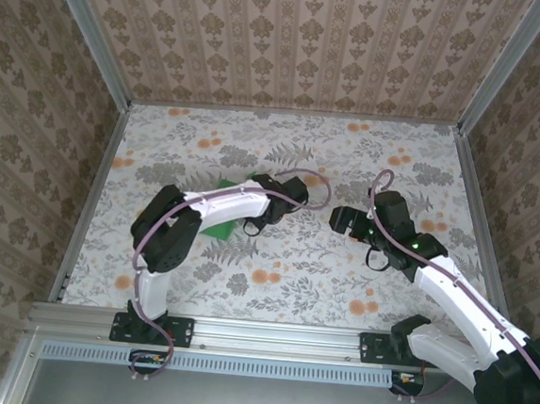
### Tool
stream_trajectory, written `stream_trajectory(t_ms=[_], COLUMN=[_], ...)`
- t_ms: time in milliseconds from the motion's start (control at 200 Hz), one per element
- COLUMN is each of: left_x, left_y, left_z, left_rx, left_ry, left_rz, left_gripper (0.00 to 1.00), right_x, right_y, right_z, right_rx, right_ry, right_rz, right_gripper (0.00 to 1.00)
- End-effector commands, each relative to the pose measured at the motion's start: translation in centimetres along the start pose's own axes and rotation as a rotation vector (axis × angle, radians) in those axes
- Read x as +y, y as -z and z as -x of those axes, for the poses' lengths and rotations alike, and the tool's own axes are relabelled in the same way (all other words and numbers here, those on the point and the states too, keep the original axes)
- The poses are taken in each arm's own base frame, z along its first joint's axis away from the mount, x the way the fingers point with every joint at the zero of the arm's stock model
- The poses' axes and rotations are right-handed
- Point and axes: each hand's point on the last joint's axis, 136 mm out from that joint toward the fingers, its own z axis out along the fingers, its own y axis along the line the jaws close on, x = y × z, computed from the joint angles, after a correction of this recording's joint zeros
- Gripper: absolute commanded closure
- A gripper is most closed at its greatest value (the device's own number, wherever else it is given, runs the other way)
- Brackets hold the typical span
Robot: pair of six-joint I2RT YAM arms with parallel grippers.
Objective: Fold a paper plane with a square sheet of paper (pick it up from the middle)
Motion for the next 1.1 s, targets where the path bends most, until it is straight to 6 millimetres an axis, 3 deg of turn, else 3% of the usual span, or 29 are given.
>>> stream_trajectory(t_ms=[0, 240, 510, 720, 850, 995, 1095], left_x=[-2.9, -8.8, -12.1, -12.2, -12.1, -11.8, -11.2], left_y=[0.7, 1.3, 2.9, 4.1, 4.5, 4.6, 4.2], left_z=[1.0, 0.5, 0.7, 1.5, 1.5, 1.3, 1.1], left_rx=[-0.020, -0.005, -0.021, -0.028, -0.018, -0.024, -0.024], left_ry=[0.046, 0.068, 0.134, 0.255, 0.290, 0.343, 0.384], left_rz=[-0.087, -0.282, -0.537, -0.748, -0.857, -0.941, -0.957], left_gripper=[0.98, 0.94, 0.81, 0.61, 0.56, 0.56, 0.65], right_x=[-1.9, -4.1, -5.0, -4.0, -3.1, -0.9, 1.5], right_y=[0.6, 0.9, 0.6, -0.2, -1.5, -3.6, -5.4], right_z=[-0.5, -0.4, 0.0, 0.4, 0.0, -0.7, -1.1], right_rx=[-0.004, -0.015, -0.022, 0.001, 0.037, 0.108, 0.171], right_ry=[-0.015, -0.073, -0.136, -0.151, -0.173, -0.183, -0.198], right_rz=[-0.079, -0.171, -0.200, -0.155, -0.104, 0.005, 0.124], right_gripper=[0.07, 0.07, 0.07, 0.07, 0.08, 0.14, 0.30])
